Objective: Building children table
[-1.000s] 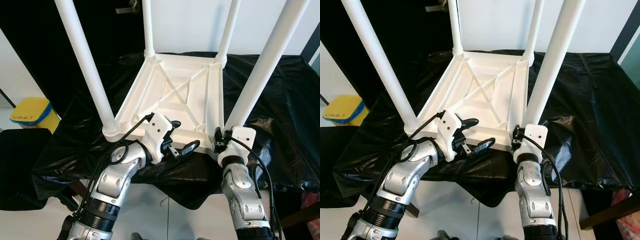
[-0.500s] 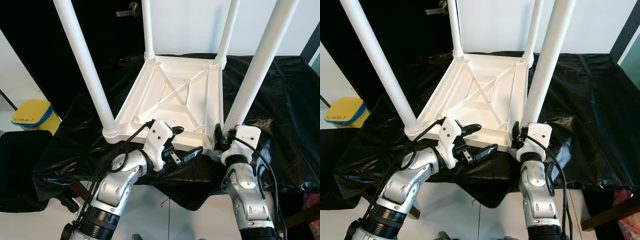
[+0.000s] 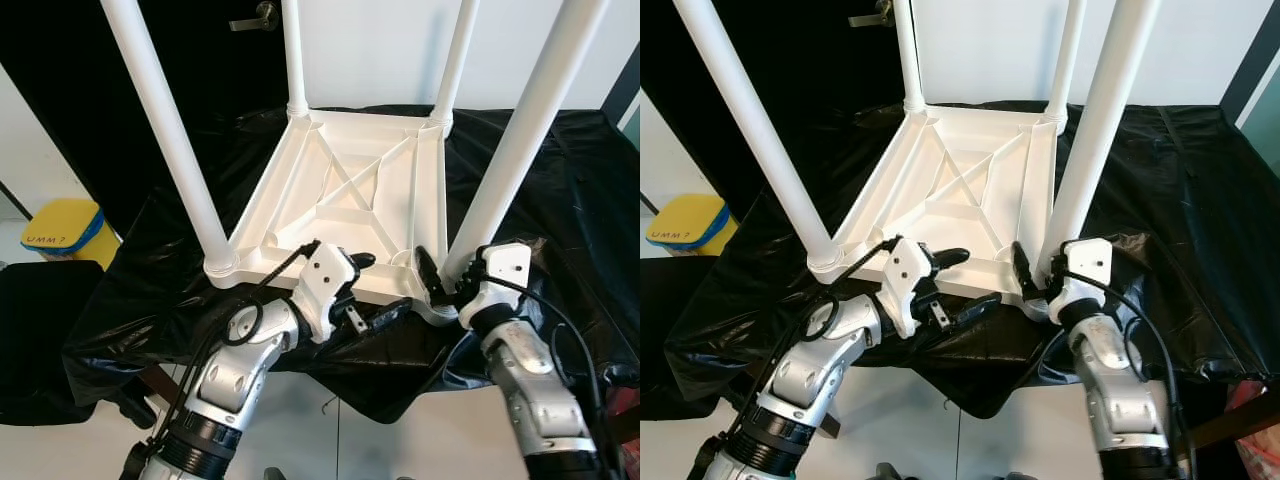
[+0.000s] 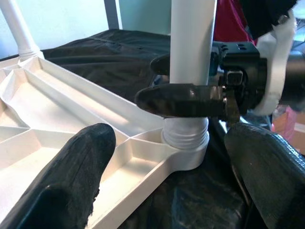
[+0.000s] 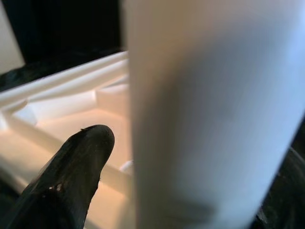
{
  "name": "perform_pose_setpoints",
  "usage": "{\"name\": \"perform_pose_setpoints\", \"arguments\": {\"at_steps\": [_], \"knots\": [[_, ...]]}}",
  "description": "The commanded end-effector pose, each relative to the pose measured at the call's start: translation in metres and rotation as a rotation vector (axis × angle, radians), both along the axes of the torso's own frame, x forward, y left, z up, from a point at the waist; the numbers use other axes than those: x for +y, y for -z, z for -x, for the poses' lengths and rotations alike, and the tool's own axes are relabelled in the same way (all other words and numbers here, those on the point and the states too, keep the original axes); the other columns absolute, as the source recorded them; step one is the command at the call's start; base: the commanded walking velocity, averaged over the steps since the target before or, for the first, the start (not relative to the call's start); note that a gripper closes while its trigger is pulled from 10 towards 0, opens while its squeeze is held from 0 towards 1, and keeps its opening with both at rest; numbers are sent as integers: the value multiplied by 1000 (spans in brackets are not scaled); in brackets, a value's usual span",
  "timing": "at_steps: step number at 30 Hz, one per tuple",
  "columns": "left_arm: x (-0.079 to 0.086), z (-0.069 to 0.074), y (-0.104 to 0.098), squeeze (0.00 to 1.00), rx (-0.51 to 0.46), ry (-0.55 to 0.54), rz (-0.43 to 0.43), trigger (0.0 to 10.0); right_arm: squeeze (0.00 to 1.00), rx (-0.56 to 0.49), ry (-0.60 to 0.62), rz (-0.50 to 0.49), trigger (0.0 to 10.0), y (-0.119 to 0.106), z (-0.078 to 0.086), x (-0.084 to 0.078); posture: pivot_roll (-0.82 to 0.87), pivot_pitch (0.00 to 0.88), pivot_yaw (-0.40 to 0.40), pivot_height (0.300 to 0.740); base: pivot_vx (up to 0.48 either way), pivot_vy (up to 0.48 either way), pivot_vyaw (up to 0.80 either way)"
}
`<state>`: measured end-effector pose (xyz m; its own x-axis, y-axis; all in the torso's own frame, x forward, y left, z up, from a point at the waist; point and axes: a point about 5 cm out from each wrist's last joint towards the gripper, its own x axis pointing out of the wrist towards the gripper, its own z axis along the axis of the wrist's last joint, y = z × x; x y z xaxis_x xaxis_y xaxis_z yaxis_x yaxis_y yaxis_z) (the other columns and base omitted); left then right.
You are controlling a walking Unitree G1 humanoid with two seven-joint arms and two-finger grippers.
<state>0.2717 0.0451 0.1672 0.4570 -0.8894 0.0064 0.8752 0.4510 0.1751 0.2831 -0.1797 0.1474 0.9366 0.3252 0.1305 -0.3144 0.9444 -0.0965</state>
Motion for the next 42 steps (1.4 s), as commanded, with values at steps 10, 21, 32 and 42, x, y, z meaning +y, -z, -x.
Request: {"name": "perform_pose_setpoints", "arguments": {"at_steps": [10, 21, 32, 42], "knots": [[-7, 4, 4, 0, 15, 26, -26, 10000, 0, 57, -189, 99, 10000, 4, -14, -1, -137, 82, 33, 740, 0, 0, 0], [-8, 3, 4, 0, 16, 14, -24, 10000, 0, 112, -182, 99, 0, 17, -14, -8, -131, 80, 18, 740, 0, 0, 0], [-3, 3, 8, 0, 35, -5, -21, 10000, 0, 136, 31, 72, 10000, 29, -12, -3, -135, 82, 9, 740, 0, 0, 0], [-4, 4, 11, 0, 45, -12, -16, 10000, 0, 129, 349, -52, 10000, 31, -6, 0, -129, 72, 3, 740, 0, 0, 0]]}}
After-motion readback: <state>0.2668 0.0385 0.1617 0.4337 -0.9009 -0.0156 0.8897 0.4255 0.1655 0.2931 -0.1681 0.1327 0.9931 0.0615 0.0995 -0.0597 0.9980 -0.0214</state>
